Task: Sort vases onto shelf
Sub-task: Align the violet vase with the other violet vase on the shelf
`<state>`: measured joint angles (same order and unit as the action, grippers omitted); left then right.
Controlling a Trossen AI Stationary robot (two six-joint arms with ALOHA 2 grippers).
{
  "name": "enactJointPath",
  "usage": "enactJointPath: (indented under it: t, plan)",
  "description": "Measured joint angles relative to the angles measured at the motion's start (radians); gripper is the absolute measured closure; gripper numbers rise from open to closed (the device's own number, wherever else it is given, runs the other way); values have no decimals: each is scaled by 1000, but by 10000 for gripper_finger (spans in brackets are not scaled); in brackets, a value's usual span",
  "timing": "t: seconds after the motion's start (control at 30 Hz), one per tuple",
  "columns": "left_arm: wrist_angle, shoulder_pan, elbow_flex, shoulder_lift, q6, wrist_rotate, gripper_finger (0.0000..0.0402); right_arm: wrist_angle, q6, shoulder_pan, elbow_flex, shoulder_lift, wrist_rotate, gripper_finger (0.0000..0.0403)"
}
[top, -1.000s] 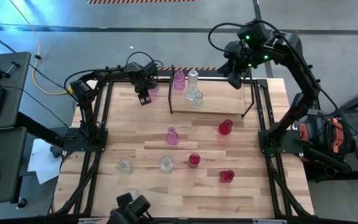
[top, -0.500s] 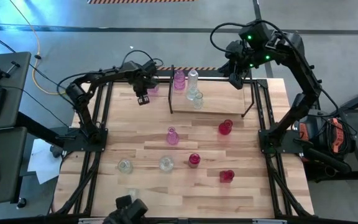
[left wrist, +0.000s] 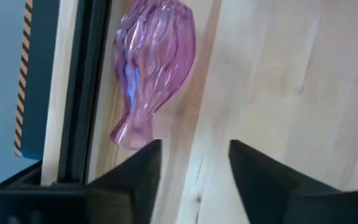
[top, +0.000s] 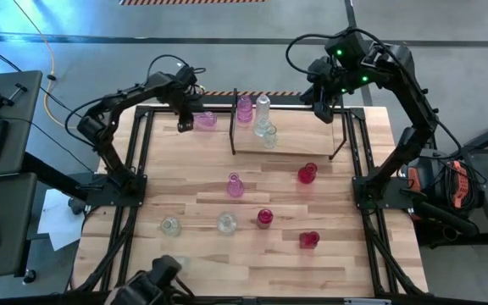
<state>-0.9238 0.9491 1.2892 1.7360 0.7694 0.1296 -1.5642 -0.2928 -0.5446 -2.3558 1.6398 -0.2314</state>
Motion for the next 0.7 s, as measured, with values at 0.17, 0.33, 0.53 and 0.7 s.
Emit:
enactJointPath:
  t: [0.17,0.33,0.53,0.7]
  plan:
    - [11,0,0,34,26,-31,159,17,8,-1,0,0,0,402]
    - [62,0,0,85,18,-56,139,21,38,-1,0,0,1,402]
    - [144,-19,0,127,-7,-57,140,21,61,-1,0,0,3,402]
    - [173,-38,0,127,-21,-53,141,21,68,-1,0,0,2,402]
